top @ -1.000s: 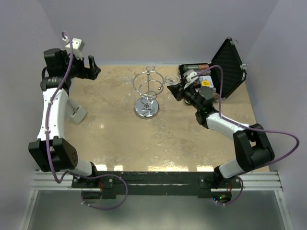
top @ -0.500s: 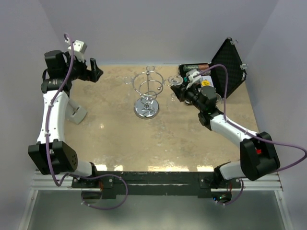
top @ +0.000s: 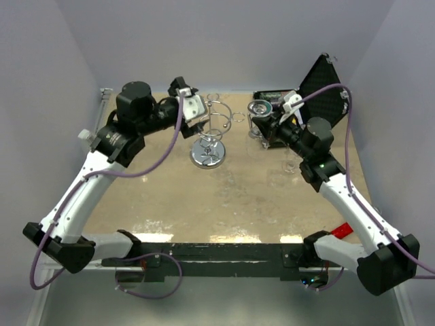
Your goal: Take the wine glass off the wine glass rack
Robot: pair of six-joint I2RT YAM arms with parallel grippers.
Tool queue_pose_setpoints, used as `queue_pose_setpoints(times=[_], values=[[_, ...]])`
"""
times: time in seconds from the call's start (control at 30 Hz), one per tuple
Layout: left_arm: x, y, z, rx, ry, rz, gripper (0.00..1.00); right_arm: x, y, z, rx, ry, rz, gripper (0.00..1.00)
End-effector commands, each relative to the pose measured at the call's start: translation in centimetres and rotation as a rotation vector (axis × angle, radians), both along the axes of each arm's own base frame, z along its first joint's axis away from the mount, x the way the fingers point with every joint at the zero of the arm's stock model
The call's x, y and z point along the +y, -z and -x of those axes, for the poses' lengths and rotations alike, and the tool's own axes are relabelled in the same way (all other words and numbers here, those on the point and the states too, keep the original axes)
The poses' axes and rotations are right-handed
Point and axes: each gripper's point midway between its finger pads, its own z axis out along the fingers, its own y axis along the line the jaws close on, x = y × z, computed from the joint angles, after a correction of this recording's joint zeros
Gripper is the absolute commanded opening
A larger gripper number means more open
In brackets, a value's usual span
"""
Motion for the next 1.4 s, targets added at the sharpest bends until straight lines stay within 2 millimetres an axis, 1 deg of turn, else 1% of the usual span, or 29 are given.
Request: queue_pose_setpoints(times=[0.0,0.03,0.1,0.13,0.17,0.3,0.37,0.47,0.53,0.63,0.73,0.9,0.97,1.07,1.13,1.2,1.27,1.3,1.33,1.37], values=[[-3.9,-5.9,2.8,-0.349,0.122,-0.053,0.82,1.1,-2.9,2.9,-0.069,-0.148,0.047,0.0],[-5.1,-5.9,3.3,-0.378,0.149,-0.073,0.79,1.3,-2.6,3.1,-0.071,-0.169,0.071,0.0],[-6.8,-5.6,3.9,-0.427,0.185,-0.1,0.71,1.4,-2.3,3.1,-0.058,-0.177,0.089,0.0],[-7.4,-5.3,4.1,-0.455,0.208,-0.114,0.68,1.6,-2.5,3.3,-0.062,-0.191,0.09,0.0],[-7.8,-5.1,4.4,-0.483,0.222,-0.117,0.65,1.8,-2.7,3.5,-0.066,-0.211,0.092,0.0],[-9.6,-3.8,5.4,-0.536,0.299,-0.144,0.59,2.2,-3.8,4.2,-0.063,-0.242,0.046,0.0],[-10.1,-3.4,5.8,-0.545,0.319,-0.155,0.56,2.4,-4.3,4.4,-0.071,-0.254,0.033,0.0],[-10.7,-2.5,5.8,-0.546,0.332,-0.179,0.53,2.8,-5.0,4.8,-0.052,-0.279,-0.013,0.0],[-11.0,-2.0,5.9,-0.551,0.344,-0.196,0.51,2.8,-5.7,5.0,-0.065,-0.285,-0.031,0.0],[-11.3,-1.4,5.6,-0.553,0.351,-0.22,0.51,3.0,-6.2,5.2,-0.073,-0.298,-0.038,0.0],[-11.5,-1.0,5.3,-0.557,0.352,-0.24,0.5,3.2,-6.3,5.3,-0.071,-0.313,-0.043,0.0],[-11.8,0.1,3.9,-0.55,0.301,-0.273,0.4,3.4,-6.5,5.6,-0.077,-0.334,-0.044,0.0],[-11.9,-0.4,3.6,-0.56,0.278,-0.248,0.35,3.4,-6.4,5.6,-0.072,-0.335,-0.041,0.0],[-11.9,-0.7,3.4,-0.574,0.255,-0.236,0.22,3.5,-6.2,5.6,-0.063,-0.341,-0.039,0.0],[-11.8,-0.7,3.2,-0.589,0.236,-0.236,0.16,3.6,-6.1,5.5,-0.062,-0.346,-0.038,0.0],[-11.5,-0.8,2.9,-0.607,0.214,-0.23,0.0,3.6,-6.0,5.4,-0.059,-0.347,-0.036,0.0],[-11.3,-1.1,2.7,-0.612,0.185,-0.205,0.0,3.8,-5.9,5.6,-0.061,-0.363,-0.03,0.0],[-11.1,-1.3,2.5,-0.597,0.161,-0.185,0.0,3.9,-6.0,5.7,-0.07,-0.377,-0.018,0.1],[-11.0,-1.6,2.2,-0.564,0.136,-0.162,0.0,3.7,-5.9,5.5,-0.066,-0.359,0.005,0.24],[-10.9,-1.7,1.9,-0.512,0.108,-0.138,0.0,3.4,-6.4,5.4,-0.078,-0.345,0.024,0.33]])
